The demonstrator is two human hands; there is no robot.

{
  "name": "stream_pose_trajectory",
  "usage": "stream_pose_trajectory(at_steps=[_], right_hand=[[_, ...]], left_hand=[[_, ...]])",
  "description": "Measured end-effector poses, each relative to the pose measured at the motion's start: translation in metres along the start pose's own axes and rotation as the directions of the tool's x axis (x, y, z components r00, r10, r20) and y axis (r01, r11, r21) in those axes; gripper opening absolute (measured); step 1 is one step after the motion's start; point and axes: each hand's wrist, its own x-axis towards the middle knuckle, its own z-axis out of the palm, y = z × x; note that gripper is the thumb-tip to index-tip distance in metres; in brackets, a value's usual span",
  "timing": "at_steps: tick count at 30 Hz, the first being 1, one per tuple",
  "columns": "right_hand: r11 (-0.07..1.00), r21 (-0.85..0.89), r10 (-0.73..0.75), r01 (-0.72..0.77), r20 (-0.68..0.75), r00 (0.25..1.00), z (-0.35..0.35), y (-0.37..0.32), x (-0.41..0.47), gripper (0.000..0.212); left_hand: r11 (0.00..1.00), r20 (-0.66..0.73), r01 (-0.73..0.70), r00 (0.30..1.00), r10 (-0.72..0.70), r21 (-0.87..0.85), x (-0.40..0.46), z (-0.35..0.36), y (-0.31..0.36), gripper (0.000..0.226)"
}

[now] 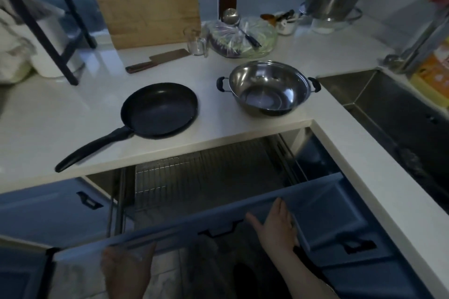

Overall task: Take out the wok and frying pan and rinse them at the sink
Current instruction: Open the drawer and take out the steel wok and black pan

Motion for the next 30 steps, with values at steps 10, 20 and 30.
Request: stream_pose_trajectory(at_steps=[10, 20, 30], right_hand=[[0.992, -0.075, -0.104, 0.106, 0.021, 0.994, -0.023, -0.020, 0.080, 0.107], [0.974, -0.047, -0.217, 0.219, 0.047, 0.975, -0.025, -0.044, 0.143, 0.104], [0.937, 0.015, -0.349, 0.349, 0.066, 0.935, -0.034, -0.063, 0.188, 0.104]], left_hand=[[0.999, 0.084, 0.036, 0.996, -0.036, 0.004, 0.038, 0.038, 0.059, 0.097], [0.998, 0.162, -0.029, 0.987, 0.018, 0.064, 0.091, 0.047, 0.094, 0.103], [0.991, 0.239, -0.131, 0.963, 0.121, 0.026, 0.101, 0.056, 0.118, 0.101]])
